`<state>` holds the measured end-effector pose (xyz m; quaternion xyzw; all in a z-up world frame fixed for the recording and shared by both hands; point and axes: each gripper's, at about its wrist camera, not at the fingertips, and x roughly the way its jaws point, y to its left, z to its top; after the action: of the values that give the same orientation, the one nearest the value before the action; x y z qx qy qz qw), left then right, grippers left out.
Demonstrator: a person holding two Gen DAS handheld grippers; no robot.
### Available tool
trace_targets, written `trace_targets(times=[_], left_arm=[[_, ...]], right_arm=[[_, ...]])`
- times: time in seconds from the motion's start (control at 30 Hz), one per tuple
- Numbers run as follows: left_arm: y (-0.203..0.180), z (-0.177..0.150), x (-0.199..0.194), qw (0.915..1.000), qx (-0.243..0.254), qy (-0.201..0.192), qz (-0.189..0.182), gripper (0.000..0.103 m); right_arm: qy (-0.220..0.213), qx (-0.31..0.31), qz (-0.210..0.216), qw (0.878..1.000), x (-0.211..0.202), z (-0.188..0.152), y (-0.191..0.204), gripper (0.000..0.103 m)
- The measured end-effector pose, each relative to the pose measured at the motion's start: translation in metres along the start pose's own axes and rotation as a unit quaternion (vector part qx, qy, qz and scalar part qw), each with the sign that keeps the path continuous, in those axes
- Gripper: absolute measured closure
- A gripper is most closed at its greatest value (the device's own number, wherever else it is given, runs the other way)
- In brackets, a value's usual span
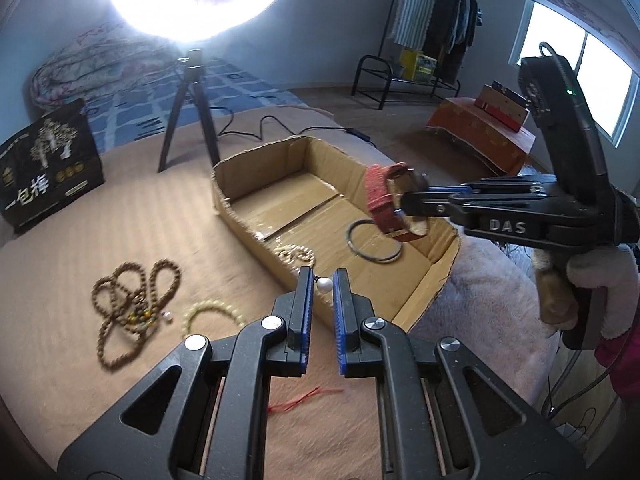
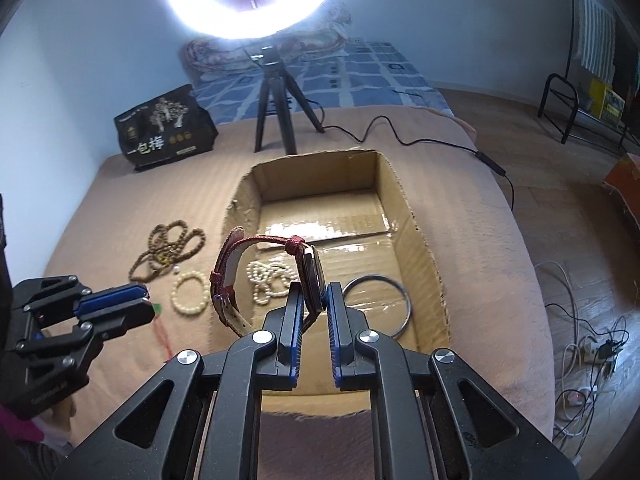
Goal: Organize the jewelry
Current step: 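Carry the earring and watch over the cardboard box with both tools, then open both tools to drop the earring and watch into the box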
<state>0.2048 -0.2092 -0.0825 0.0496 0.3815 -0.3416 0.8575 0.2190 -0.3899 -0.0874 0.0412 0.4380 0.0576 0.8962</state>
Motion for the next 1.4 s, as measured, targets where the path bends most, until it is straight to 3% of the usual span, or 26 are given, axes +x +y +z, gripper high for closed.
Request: trace_targets(times=[0.47, 1.17, 1.27, 1.33, 1.4], left_arm=[[-0.029, 0.015, 0.031, 0.9995, 0.024, 0.013, -0.013, 0.095], [-0.029, 0.012, 0.047, 0.999, 0.028, 0.029, -0.021, 0.095], [-0.03, 0.012, 0.046, 0.9991, 0.026, 0.028, -0.019, 0.092], [-0.03, 0.011, 0.045, 0.9992, 0.023, 0.027, -0.02, 0.07], [-0.029, 0.011, 0.044, 0.9993, 0.021, 0.025, -0.019, 0.068]], right_arm=[[0.008, 0.013, -0.015, 1.0, 0.027, 0.019, -0.02, 0.093], [0.02, 0.025, -0.02, 0.999, 0.045, 0.02, -0.024, 0.093], [0.021, 0.031, -0.023, 0.999, 0.044, 0.019, -0.026, 0.083], [0.017, 0.032, -0.03, 0.999, 0.042, 0.019, -0.026, 0.059], [0.01, 0.032, -0.036, 0.999, 0.039, 0.019, -0.026, 0.051]])
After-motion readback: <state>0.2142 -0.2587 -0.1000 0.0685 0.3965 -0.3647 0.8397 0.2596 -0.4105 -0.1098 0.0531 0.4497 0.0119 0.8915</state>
